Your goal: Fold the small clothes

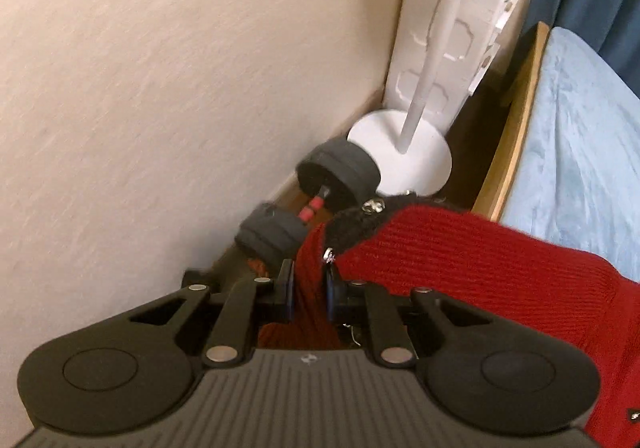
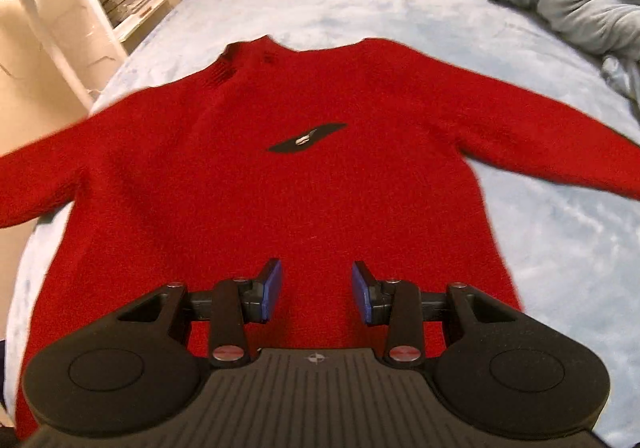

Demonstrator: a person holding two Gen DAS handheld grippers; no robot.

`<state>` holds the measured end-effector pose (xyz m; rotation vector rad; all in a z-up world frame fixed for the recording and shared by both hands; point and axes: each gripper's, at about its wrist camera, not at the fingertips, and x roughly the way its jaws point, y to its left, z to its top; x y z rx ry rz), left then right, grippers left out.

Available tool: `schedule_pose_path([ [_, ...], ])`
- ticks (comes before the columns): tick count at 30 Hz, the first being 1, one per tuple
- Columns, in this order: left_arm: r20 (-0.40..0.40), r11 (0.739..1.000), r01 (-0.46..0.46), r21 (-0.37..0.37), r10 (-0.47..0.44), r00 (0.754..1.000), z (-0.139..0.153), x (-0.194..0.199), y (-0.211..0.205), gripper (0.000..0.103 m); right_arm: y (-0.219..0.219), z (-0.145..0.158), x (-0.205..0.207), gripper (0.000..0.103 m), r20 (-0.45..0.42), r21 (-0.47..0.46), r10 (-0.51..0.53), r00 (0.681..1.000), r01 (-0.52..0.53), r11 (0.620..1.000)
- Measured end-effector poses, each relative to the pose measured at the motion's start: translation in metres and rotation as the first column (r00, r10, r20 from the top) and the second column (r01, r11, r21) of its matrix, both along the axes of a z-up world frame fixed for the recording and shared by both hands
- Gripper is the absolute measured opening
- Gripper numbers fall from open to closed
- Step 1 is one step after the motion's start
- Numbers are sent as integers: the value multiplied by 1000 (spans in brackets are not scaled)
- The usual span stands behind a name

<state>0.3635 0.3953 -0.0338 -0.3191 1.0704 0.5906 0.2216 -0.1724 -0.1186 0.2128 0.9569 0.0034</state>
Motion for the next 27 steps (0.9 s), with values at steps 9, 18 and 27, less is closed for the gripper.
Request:
schedule_pose_path([
  [9,136,967,165,-195,-139,981,49,35,-81,16,-25,1,-9,40,5,-3,-45,999,45,999],
  [18,291,699,628,-342,-557,778,80,81,-364,16,-61,-19,-24,40,-27,87,-95,995,97,991],
  [27,278,599,743,-299,-690,668,-20,64,-473,101,-94,-37,-34,40,-55,123,-82,995,88,988],
])
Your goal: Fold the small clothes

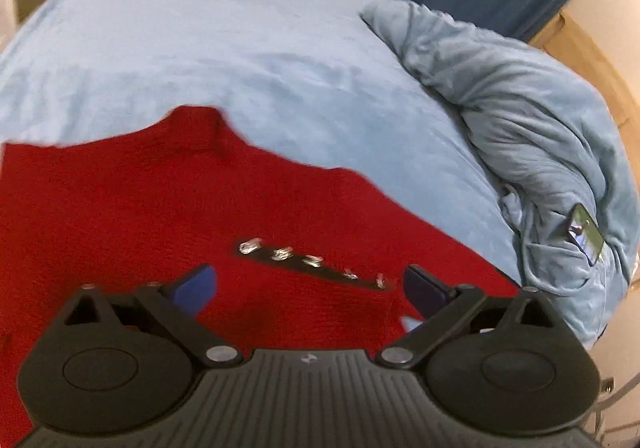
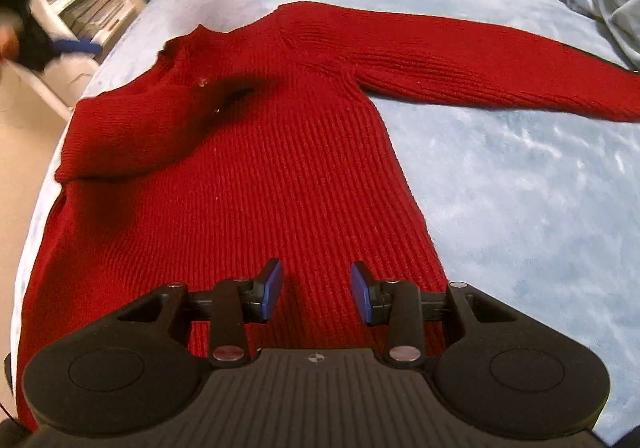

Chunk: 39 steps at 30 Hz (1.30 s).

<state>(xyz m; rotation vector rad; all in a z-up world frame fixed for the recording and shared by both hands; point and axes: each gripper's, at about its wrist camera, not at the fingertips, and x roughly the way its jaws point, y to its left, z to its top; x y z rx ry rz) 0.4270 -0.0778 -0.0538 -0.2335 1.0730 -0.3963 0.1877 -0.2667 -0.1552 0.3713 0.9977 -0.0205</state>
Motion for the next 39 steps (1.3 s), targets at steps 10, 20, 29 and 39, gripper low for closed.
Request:
schedule_pose_path([
  [10,30,929,-273,251,274,961,-50,-105,211,101,7,5,54,40,82,58,42,996,-47,997],
  [20,-14,927,-316,203,326,945,-101,-128,241,11,34,11,149,43,49,-59,114,992,-111,992],
  [29,64,908,-408,95,403,913,-85,-144,268,49,20,2,140,43,66,-8,65,996,-65,998],
  [39,94,939,-324,114,314,945,-98,-12,201,87,-11,-23,173,54,54,12,-72,996,71,997],
])
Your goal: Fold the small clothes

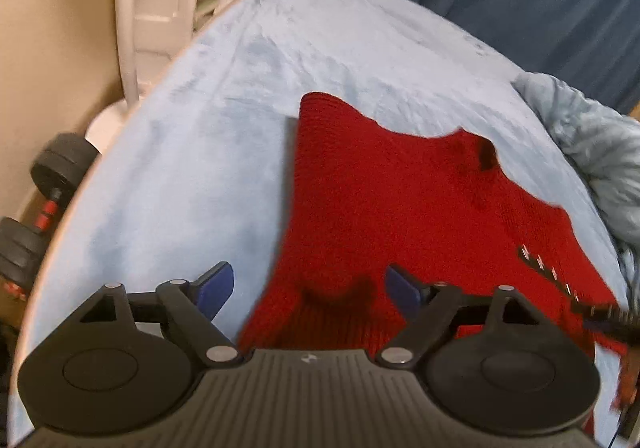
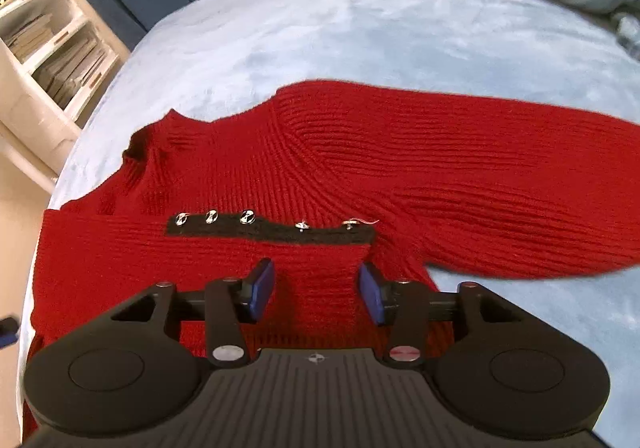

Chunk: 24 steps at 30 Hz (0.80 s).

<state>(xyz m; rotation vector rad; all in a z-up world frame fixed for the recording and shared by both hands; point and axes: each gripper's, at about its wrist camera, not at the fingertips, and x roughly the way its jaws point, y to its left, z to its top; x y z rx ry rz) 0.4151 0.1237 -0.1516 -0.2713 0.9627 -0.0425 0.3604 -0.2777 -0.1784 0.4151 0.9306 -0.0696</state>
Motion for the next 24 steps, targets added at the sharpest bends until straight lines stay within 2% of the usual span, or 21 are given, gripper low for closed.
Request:
schedule_pose_path([
  [1,-14,1000,-29,6,29,999,-8,15,-3,87,4,-2,2,42,5,-34,7,1000,-6,999],
  [2,-25,998,-56,22,57,998,-14,27,-8,86,8,0,3,15,22,-97,23,999,-21,995],
  [3,-36,997,-62,34,64,997,-17,37,-12,83,13,4,2,5,43,-169,60,997,-52,984],
  [4,-27,998,-42,47,43,999,-19,45,-17,45,14,9,-1,5,65,-184,91,994,-77,980],
  [5,-14,998,-21,51,22,1000,-17,48,-21,32,14,16,-5,5,98,-181,105,990,-87,980],
  [7,28,998,-54,25,53,998,-10,44,-15,19,17,31,-12,5,164,-208,171,972,-135,969],
  [9,72,994,-92,-56,95,993,-3,33,1,18,21,46,-13,5,237,-230,228,944,-173,958],
  [13,156,978,-143,-152,166,974,6,10,28,18,24,64,-14,4,349,-207,227,909,-161,965],
  [15,155,981,-143,-132,163,974,3,11,27,19,25,60,-12,4,363,-191,197,910,-135,972],
  [16,146,985,-140,-101,154,977,-2,14,25,25,24,52,-9,4,351,-192,188,918,-126,973],
  [18,107,989,-150,-8,150,983,-13,22,19,48,27,22,7,5,246,-235,183,952,-124,964],
  [19,94,986,-163,39,159,983,-17,23,17,64,27,4,17,6,127,-260,185,975,-147,954],
  [20,96,983,-173,66,166,981,-16,22,16,77,23,-10,20,12,19,-266,152,988,-141,954],
  [21,95,981,-177,79,169,981,-14,21,17,81,15,-10,12,13,62,-228,113,992,-97,969],
  [22,99,981,-172,84,164,982,-9,19,18,84,8,-6,7,23,80,-196,94,992,-77,978],
  [23,106,984,-155,85,146,984,-6,17,20,84,2,-2,6,37,60,-168,75,995,-64,984],
  [24,113,987,-133,86,123,986,0,16,20,84,-5,1,6,41,59,-133,47,997,-39,990],
])
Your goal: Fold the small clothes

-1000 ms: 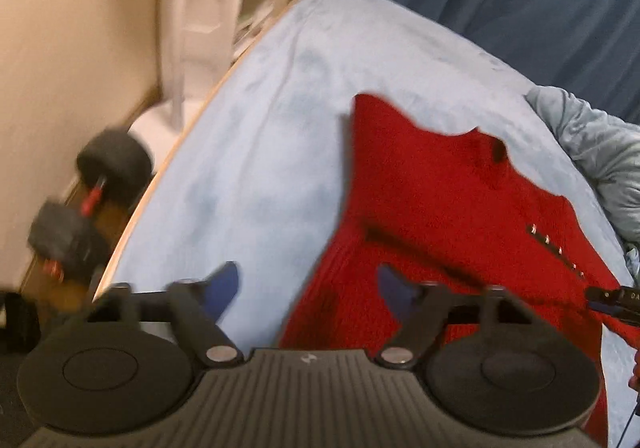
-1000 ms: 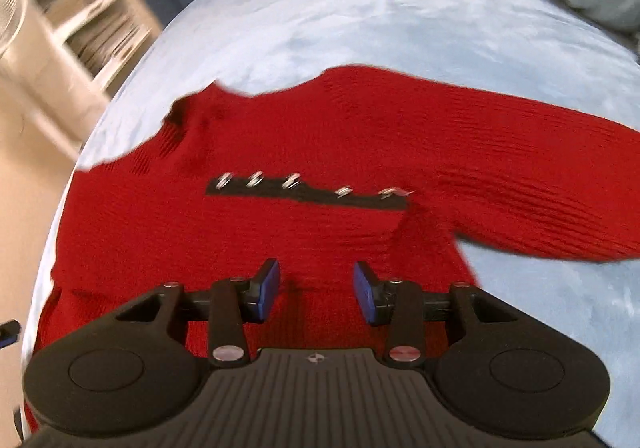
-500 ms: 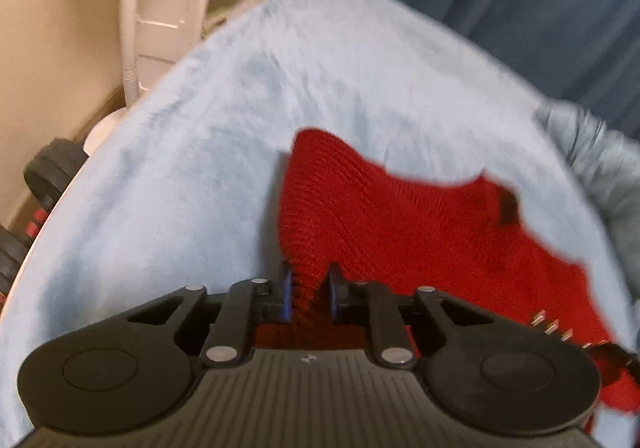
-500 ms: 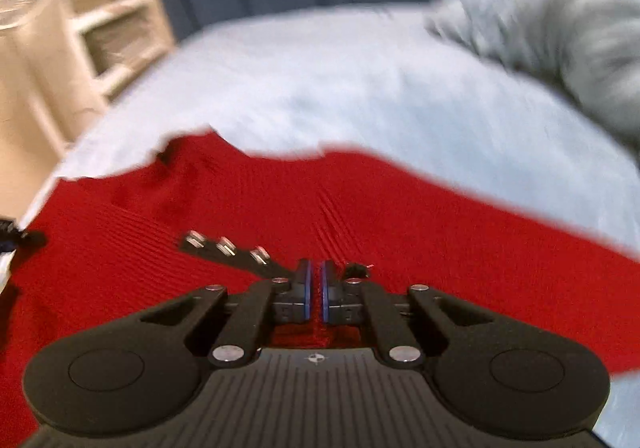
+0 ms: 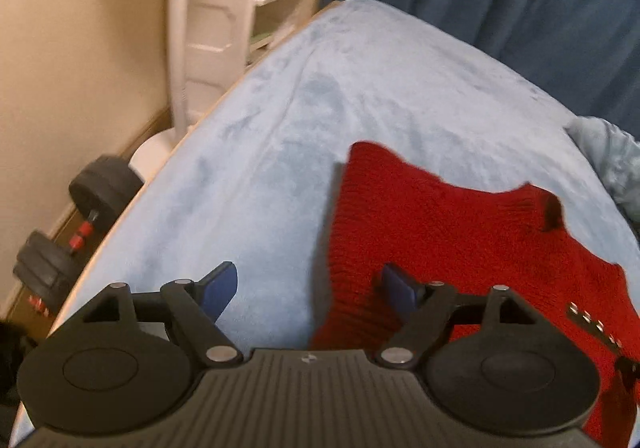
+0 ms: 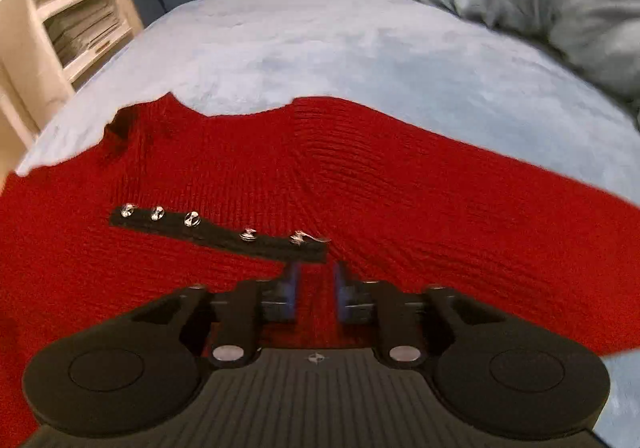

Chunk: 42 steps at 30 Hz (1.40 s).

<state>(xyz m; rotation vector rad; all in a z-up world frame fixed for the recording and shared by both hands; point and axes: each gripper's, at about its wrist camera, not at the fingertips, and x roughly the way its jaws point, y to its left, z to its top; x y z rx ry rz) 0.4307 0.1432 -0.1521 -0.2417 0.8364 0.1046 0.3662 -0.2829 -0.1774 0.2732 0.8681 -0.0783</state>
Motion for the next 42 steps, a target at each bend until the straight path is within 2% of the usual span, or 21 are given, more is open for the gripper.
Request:
schedule_pose_path([
  [2,30,999,41,0,-41,999,11,0,-3,88,-11,5,0,46,31,76,-34,999,32,997],
  [4,41,998,62,15,-62,997,13,10,-10,98,-10,2,10,46,18,77,-30,999,28,997],
  [6,-35,996,72,60,-70,997,1,30,-25,100,-1,-8,23,41,-4,64,11,1000,-11,998],
  [7,-75,992,98,80,-92,993,-6,37,-32,71,4,-10,25,10,13,45,50,999,-51,998],
  [8,-95,986,130,102,-121,988,-12,41,-38,29,12,-8,24,6,27,-24,79,997,-78,997],
  [9,-87,986,143,85,-135,987,-12,41,-40,30,21,-4,27,4,46,-86,107,993,-103,991],
  [12,56,999,48,-14,-47,997,-1,22,-24,27,32,18,13,3,151,-152,147,977,-124,981],
  [14,109,1000,-13,0,13,994,-1,12,-16,27,33,23,9,3,224,-216,168,960,-119,969],
  [15,109,999,-30,32,27,994,-4,11,-14,28,32,20,11,2,228,-229,166,959,-113,967],
  [17,56,996,-34,81,29,998,-12,14,-12,42,24,0,26,3,139,-227,144,980,-110,968],
  [18,42,994,-37,101,32,999,-13,14,-12,55,20,-12,37,4,57,-214,146,988,-130,968],
  [19,39,992,-45,120,41,998,-10,12,-14,71,15,-18,37,3,44,-200,147,988,-135,970],
  [20,31,990,-53,130,49,998,-6,9,-14,87,11,-12,31,6,80,-192,143,987,-126,973],
  [21,23,990,-56,130,53,998,0,5,-15,92,6,-5,27,12,80,-169,121,990,-106,980],
  [22,21,991,-49,123,47,999,7,-1,-14,100,-1,4,20,30,78,-121,87,993,-78,990],
  [23,19,991,-36,127,34,999,12,-9,-16,103,-10,13,9,47,86,-58,55,995,-50,997],
  [26,8,984,22,176,-24,1000,30,-49,-33,103,-35,37,-46,54,127,84,-30,991,19,996],
  [29,-24,978,52,203,-48,999,43,-98,-52,103,-49,49,-110,55,99,136,-115,988,101,985],
  [33,-94,988,50,146,-36,995,50,-163,-69,103,-38,64,-184,56,99,116,-117,988,105,988],
  [39,-170,996,20,89,-5,985,67,-254,-86,103,-31,100,-250,56,108,171,-123,986,104,980],
  [42,-167,992,18,127,4,986,84,-282,-94,103,-24,122,-273,56,167,171,-101,981,72,983],
])
